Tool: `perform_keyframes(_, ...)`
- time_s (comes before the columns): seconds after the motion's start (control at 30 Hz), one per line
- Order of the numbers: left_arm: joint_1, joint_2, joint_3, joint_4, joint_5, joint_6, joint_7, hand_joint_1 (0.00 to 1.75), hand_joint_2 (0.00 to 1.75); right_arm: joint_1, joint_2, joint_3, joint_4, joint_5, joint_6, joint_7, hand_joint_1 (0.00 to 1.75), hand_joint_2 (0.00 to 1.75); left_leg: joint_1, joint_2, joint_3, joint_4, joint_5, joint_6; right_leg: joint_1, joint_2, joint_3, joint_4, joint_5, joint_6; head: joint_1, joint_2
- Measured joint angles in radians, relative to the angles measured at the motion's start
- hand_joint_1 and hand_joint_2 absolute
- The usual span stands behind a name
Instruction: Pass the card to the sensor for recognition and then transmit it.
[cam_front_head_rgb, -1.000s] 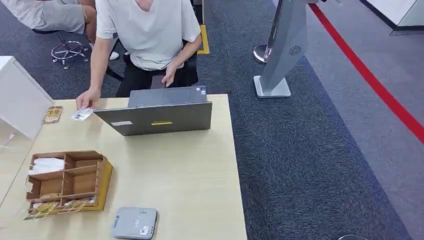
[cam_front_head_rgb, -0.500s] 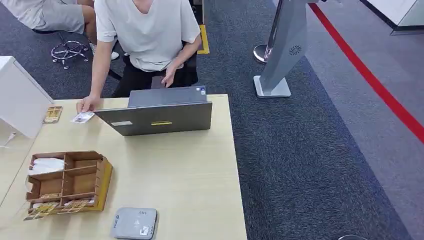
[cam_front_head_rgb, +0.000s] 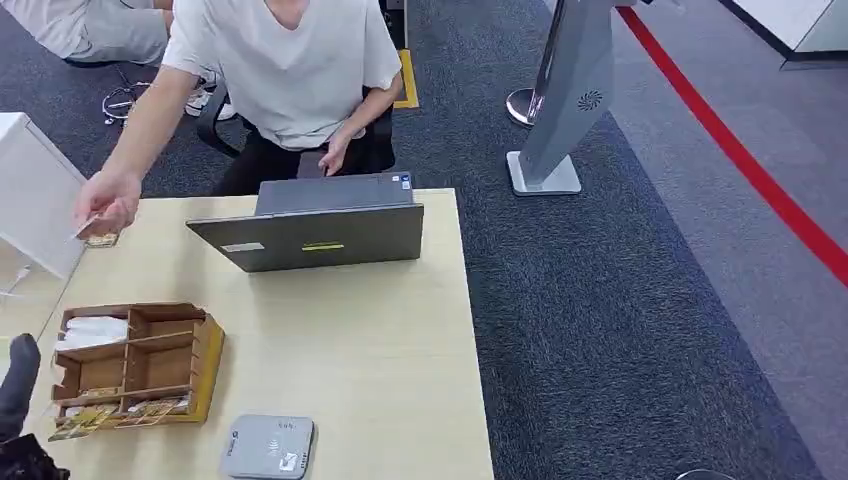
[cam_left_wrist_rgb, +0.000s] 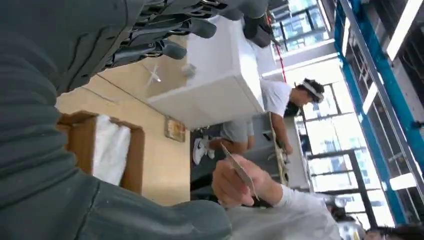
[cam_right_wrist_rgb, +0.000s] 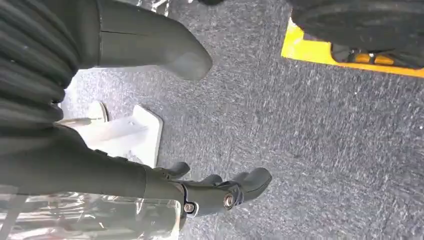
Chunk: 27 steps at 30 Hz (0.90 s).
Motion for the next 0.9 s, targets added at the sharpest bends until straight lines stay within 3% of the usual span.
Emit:
perform_keyframes(0.53, -0.203, 0.162, -0.197, 0.01, -0.295, -0.272, 0.299, 0.0, 1.75, -0.073, 0.0, -0.081, 0.079, 0.081, 0.024, -0.027, 0.0, 1.75, 0.0, 0.0, 0.0, 0.0, 0.0, 0.0, 0.0, 0.0, 0.001, 0.001, 0.0, 0.0, 0.0, 0.0)
perform_keyframes(0.57, -0.215, 0.173, -0.21, 0.011, -0.316, -0.291, 0.32, 1.75, 1.75, -0.078, 0.0, -0.088, 0.085, 0.09, 0.026, -0.031, 0.0, 1.75, 0.0, 0.0, 0.0, 0.0, 0.0, 0.0, 0.0, 0.0, 0.001, 0.001, 0.0, 0.0, 0.0, 0.0)
perform_keyframes(0.9, -0.338, 0.289, -0.331, 0.027, -0.501, -0.461, 0.503, 1.75, 1.75, -0.13, 0.001, -0.15, 0.14, 0.146, 0.052, -0.052, 0.0, 1.75, 0.0, 0.0, 0.0, 0.0, 0.001, -0.001, 0.0, 0.0, 0.001, 0.001, 0.0, 0.0, 0.0, 0.0)
